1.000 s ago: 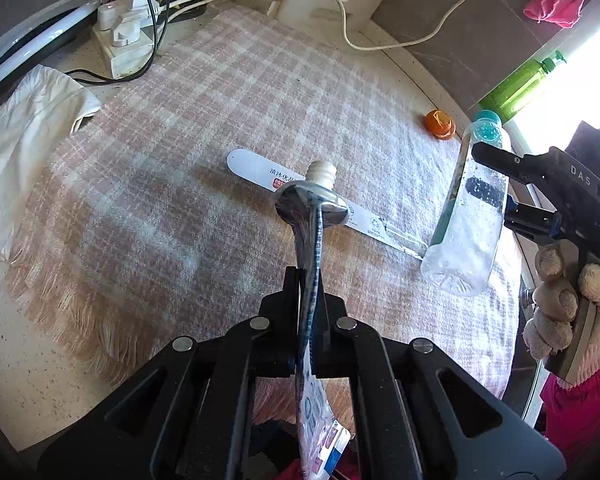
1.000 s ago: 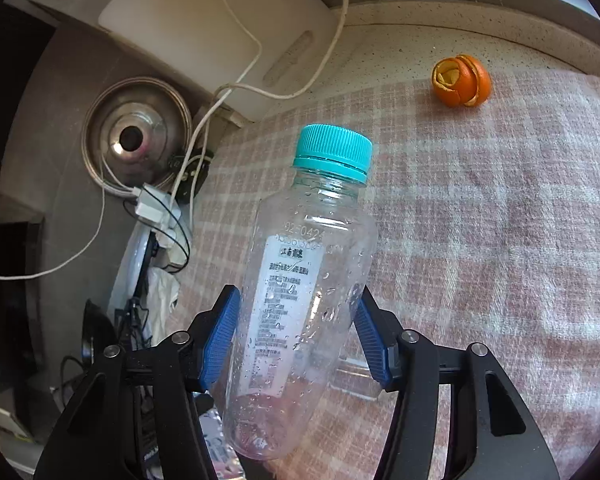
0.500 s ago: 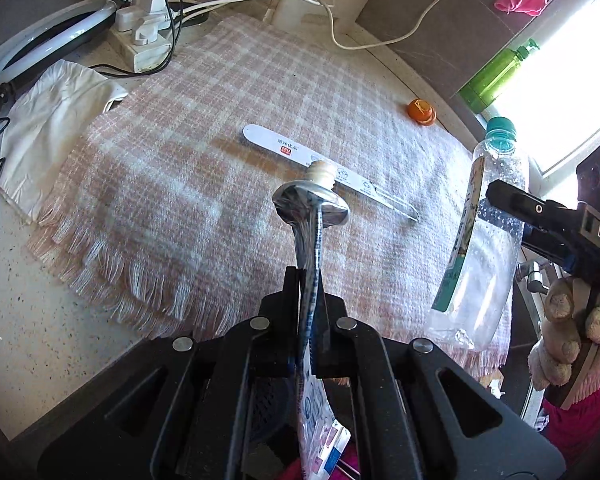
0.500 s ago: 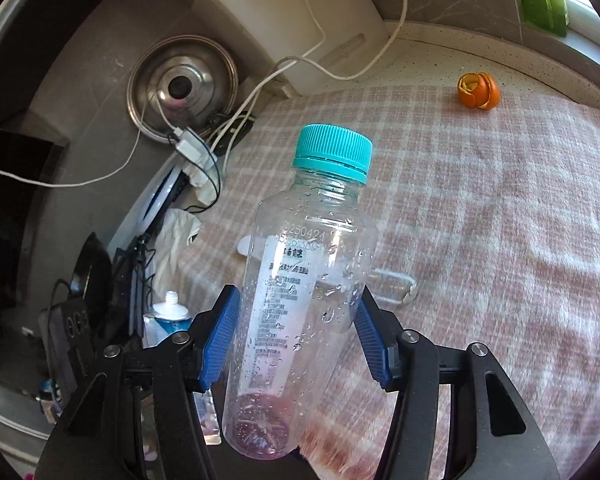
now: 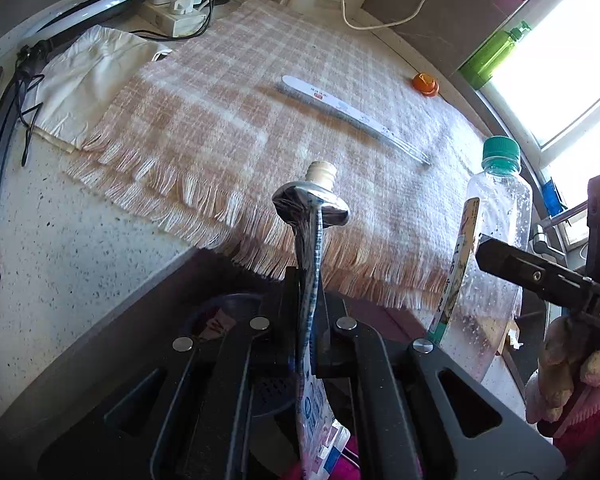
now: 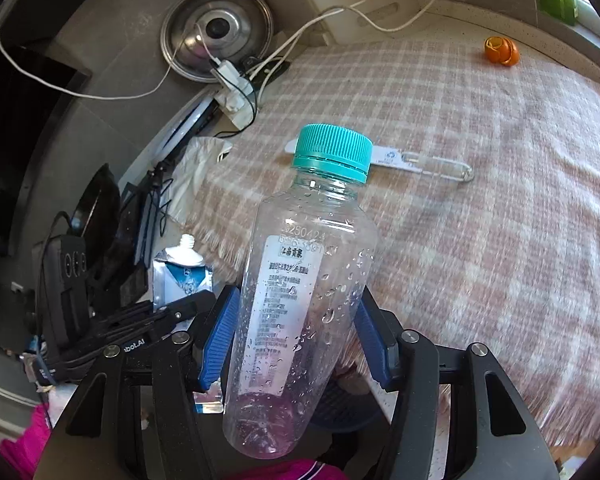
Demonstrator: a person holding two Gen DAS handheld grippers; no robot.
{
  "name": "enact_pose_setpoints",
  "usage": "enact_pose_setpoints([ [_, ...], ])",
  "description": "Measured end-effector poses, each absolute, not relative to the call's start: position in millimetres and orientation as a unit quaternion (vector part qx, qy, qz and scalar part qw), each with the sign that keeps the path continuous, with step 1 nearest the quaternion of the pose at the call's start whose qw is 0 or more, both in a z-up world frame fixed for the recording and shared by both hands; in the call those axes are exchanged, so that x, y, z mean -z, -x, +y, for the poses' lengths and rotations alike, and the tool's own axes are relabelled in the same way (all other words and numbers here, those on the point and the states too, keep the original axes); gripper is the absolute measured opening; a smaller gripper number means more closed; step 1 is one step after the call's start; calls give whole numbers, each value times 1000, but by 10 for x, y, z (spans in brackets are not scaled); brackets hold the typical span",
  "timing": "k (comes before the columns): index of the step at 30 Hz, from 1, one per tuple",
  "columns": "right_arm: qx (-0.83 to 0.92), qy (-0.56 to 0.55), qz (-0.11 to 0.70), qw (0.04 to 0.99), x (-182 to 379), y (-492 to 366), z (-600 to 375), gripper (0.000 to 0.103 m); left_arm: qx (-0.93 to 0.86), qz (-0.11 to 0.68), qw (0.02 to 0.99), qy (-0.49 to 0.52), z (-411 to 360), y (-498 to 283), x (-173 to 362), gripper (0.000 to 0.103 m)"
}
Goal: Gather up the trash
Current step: 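Carry the toothpaste tube and bottle down over the blue wastebasket with both tools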
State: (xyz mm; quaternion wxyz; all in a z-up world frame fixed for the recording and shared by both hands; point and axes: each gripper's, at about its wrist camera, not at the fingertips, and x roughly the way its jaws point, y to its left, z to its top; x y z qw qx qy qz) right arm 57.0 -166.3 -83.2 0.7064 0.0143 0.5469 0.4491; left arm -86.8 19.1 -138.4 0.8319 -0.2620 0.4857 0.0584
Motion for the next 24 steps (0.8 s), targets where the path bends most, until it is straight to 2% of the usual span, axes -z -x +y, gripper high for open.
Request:
enact_pose_setpoints([
  [24, -397, 49, 572, 716, 1696, 414, -1682, 56, -35, 545, 798, 255, 77, 1347, 2284, 1],
])
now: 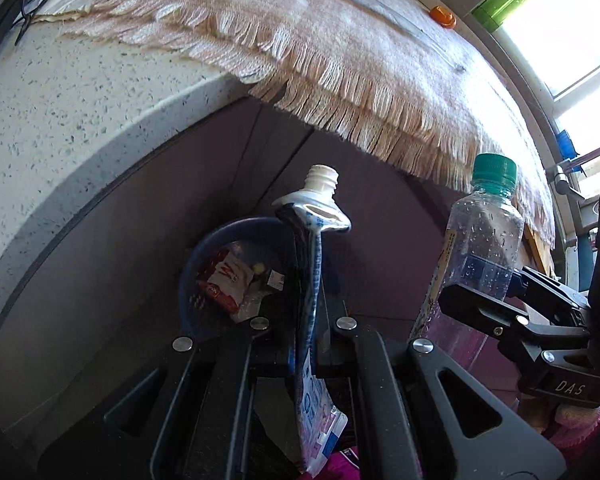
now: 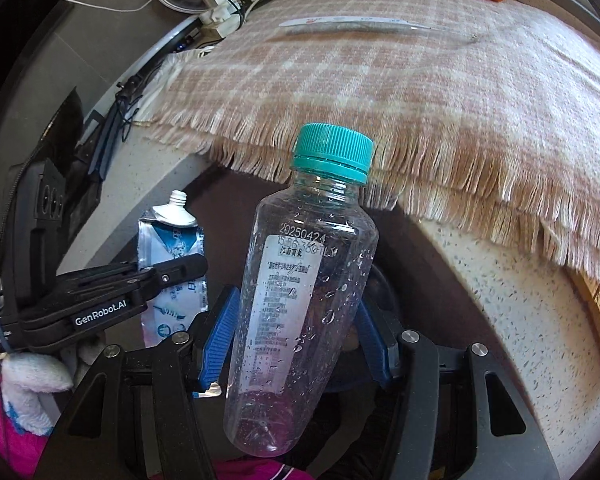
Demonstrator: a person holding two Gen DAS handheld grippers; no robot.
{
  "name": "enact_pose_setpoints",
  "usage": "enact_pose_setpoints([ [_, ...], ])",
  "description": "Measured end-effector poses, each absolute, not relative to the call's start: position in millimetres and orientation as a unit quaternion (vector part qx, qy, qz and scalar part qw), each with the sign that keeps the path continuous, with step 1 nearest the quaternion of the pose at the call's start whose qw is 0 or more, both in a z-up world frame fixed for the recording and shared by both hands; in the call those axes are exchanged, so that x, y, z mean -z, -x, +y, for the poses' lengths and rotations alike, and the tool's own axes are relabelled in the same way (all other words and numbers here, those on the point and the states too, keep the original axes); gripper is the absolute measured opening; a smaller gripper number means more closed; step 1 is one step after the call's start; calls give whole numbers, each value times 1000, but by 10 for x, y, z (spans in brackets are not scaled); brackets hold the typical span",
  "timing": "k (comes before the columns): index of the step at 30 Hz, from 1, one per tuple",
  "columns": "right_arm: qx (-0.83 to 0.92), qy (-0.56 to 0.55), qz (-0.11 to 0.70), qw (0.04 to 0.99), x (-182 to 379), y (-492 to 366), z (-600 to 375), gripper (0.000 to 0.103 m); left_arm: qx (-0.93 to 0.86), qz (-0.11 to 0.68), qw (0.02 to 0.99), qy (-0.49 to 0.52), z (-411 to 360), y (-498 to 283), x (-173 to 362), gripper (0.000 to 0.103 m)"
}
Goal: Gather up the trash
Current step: 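Carry the toothpaste tube and bottle down over the blue wastebasket with both tools, then open both tools to drop the toothpaste tube and bottle into the wastebasket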
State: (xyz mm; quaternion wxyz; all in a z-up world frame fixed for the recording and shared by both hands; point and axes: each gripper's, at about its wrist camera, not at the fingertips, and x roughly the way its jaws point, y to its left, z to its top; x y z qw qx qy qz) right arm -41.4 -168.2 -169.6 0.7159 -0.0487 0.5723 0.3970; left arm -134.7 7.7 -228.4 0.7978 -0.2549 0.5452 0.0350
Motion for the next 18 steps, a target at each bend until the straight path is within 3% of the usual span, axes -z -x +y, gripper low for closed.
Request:
enact_pose_setpoints([
  [18, -375, 105, 566, 727, 2310, 630, -1492, 56, -30, 578, 785, 220, -96, 1235, 3032, 1],
])
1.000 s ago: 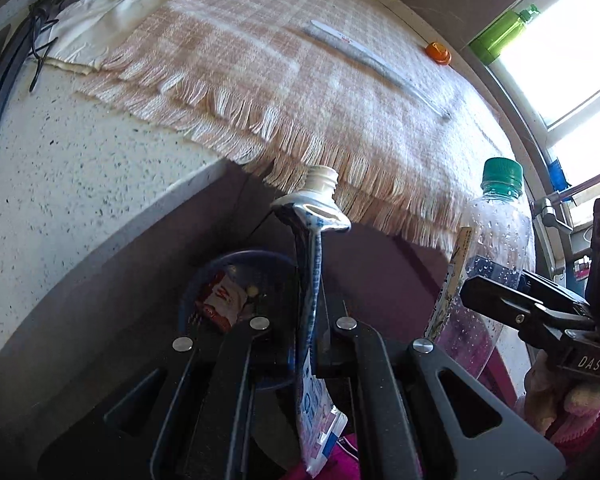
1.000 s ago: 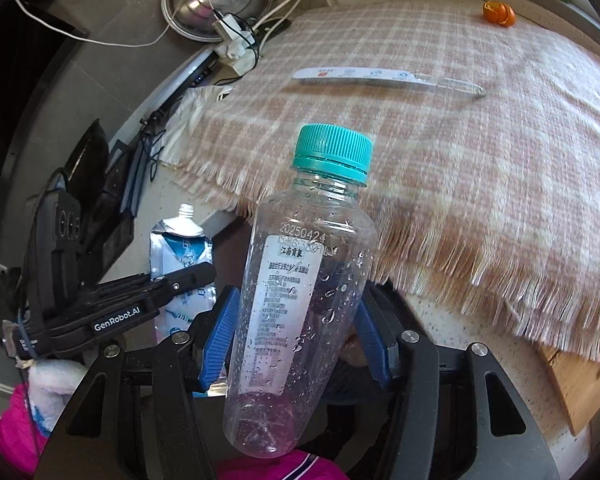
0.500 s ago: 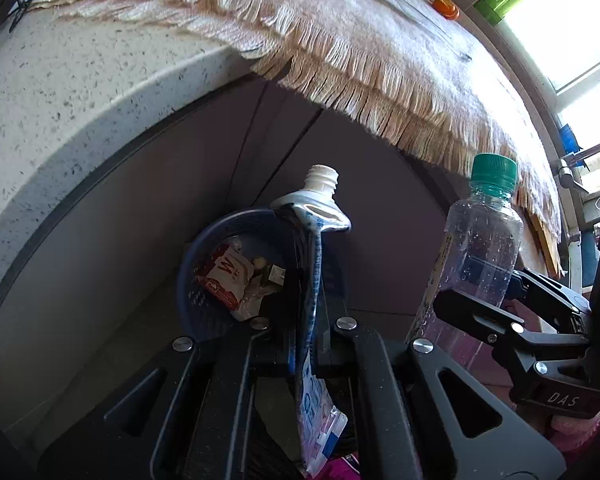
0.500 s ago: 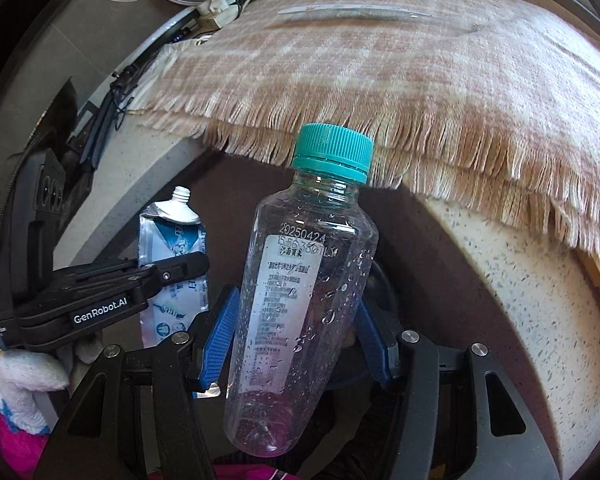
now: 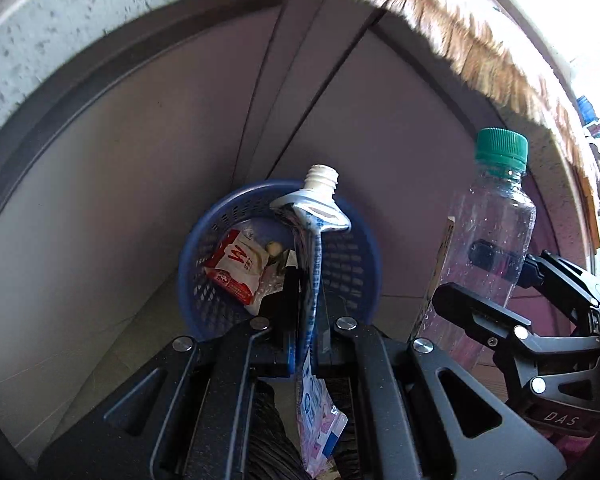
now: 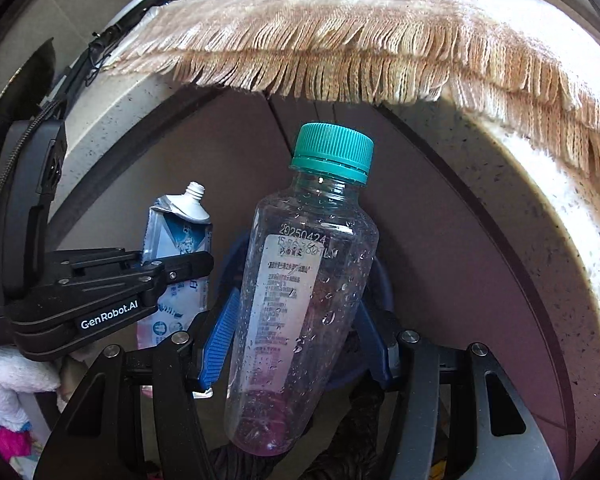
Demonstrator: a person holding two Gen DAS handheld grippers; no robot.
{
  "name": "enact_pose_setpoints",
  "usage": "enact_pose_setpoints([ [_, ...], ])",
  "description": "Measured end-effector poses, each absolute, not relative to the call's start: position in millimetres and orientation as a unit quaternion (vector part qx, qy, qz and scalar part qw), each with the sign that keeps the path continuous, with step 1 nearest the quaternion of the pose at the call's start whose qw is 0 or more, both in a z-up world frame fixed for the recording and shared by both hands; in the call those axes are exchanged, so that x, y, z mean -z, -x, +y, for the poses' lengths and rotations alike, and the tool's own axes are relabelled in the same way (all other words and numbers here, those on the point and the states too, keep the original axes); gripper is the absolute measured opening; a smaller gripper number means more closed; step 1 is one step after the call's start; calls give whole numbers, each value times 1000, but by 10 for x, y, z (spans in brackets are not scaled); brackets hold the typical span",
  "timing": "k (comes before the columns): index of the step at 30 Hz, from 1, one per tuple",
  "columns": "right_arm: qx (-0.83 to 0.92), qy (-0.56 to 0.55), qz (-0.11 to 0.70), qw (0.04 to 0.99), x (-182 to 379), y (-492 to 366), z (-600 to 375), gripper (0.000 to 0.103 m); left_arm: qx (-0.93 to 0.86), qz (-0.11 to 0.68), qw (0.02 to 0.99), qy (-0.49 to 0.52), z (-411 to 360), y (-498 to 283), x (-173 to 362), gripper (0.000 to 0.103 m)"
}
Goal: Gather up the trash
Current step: 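Open both tools to drop the toothpaste tube and bottle into the wastebasket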
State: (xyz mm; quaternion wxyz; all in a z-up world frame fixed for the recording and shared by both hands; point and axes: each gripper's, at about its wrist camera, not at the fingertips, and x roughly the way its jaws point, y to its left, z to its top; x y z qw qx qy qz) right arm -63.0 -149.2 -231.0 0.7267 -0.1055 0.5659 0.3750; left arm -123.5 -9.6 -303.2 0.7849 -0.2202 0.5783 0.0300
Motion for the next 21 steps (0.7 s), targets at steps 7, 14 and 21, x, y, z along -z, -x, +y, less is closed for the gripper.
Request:
enact_pose_setpoints([
  [7, -370, 109, 573, 723, 2480, 615, -1447, 56, -37, 581, 786, 207, -137, 1229, 3146, 1],
  [14, -368, 114, 581, 717, 2559, 583, -1409, 58, -39, 585, 788, 189, -174, 1202, 3148, 1],
  [21, -365, 124, 588, 711, 2611, 559, -1353, 58, -46, 592, 782, 192, -127, 1188, 3200, 2],
])
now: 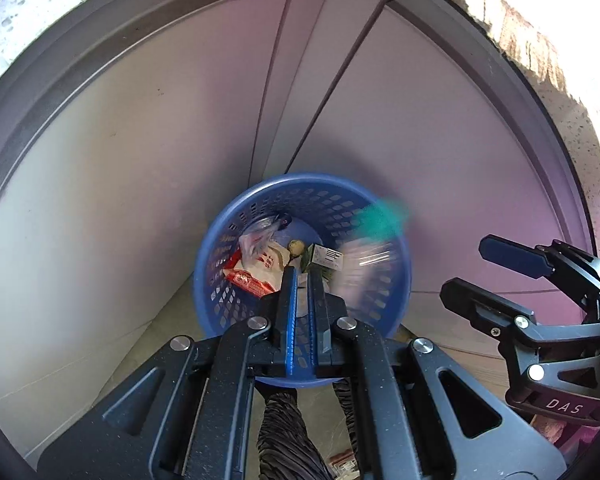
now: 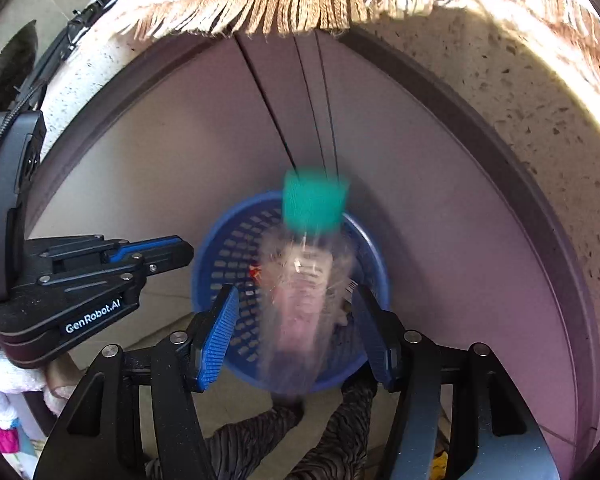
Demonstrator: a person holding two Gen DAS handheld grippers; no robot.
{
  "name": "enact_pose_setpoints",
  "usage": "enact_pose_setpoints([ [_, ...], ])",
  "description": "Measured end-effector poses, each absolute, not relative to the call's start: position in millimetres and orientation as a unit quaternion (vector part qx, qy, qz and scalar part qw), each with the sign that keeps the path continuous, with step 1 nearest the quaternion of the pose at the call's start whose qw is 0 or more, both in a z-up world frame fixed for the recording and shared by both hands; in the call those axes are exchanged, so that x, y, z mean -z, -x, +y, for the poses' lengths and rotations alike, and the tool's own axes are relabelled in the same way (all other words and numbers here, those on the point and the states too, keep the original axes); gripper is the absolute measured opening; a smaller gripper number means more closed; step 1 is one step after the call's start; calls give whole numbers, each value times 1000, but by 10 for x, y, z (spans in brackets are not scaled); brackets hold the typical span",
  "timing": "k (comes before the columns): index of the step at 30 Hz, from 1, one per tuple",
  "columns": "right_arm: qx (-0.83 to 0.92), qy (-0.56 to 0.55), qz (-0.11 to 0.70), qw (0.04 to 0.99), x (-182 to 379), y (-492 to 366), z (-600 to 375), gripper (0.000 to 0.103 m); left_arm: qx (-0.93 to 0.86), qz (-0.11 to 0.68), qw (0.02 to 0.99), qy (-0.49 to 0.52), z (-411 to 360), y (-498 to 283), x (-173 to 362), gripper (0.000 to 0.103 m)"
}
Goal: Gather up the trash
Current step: 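Open both tools to drop the toothpaste tube and bottle into the wastebasket, then move both tools back up over the cloth toward the white plastic strip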
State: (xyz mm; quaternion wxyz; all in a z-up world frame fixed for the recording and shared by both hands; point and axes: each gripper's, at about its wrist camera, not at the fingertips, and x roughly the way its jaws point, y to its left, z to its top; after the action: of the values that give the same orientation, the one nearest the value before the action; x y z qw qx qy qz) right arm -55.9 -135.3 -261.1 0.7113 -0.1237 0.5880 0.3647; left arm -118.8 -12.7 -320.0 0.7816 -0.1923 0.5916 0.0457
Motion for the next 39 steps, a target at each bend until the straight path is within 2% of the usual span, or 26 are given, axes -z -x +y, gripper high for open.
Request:
enact_pose_setpoints([
  [12, -384, 121, 579, 709, 2397, 548, -1463, 58, -58, 578, 791, 193, -31, 1250, 2977, 2],
  [20, -420, 107, 543, 719, 1917, 485, -1594, 58, -70, 552, 810, 183, 24, 1277, 2505, 3],
  [21, -424, 107, 537, 722, 1841, 472, -1615, 58, -72, 548, 813, 184, 42, 1276, 2437, 5],
  [23, -431, 104, 528, 725, 1717, 432, -1660, 58, -77, 537, 818, 189, 77, 1257, 2280, 16],
  [24, -434, 101, 523, 726, 1648, 399, -1686, 58, -79, 531, 822, 191, 89, 1241, 2201, 26],
  [25, -437, 98, 518, 729, 1570, 369, -1710, 58, -80, 523, 826, 193, 99, 1219, 2118, 29],
  [34, -448, 73, 463, 761, 959, -49, -1951, 68, -73, 479, 849, 209, 60, 810, 1547, 30],
  [35, -449, 70, 458, 764, 916, -109, -1973, 69, -71, 477, 850, 211, 33, 733, 1476, 32],
  [37, -449, 64, 448, 771, 842, -244, -2013, 76, -71, 473, 853, 209, -25, 615, 1390, 44],
  [38, -449, 61, 442, 774, 817, -305, -2019, 80, -73, 471, 855, 205, -44, 548, 1361, 45],
  [39, -449, 59, 437, 777, 789, -373, -2031, 81, -73, 470, 856, 202, -69, 491, 1326, 45],
])
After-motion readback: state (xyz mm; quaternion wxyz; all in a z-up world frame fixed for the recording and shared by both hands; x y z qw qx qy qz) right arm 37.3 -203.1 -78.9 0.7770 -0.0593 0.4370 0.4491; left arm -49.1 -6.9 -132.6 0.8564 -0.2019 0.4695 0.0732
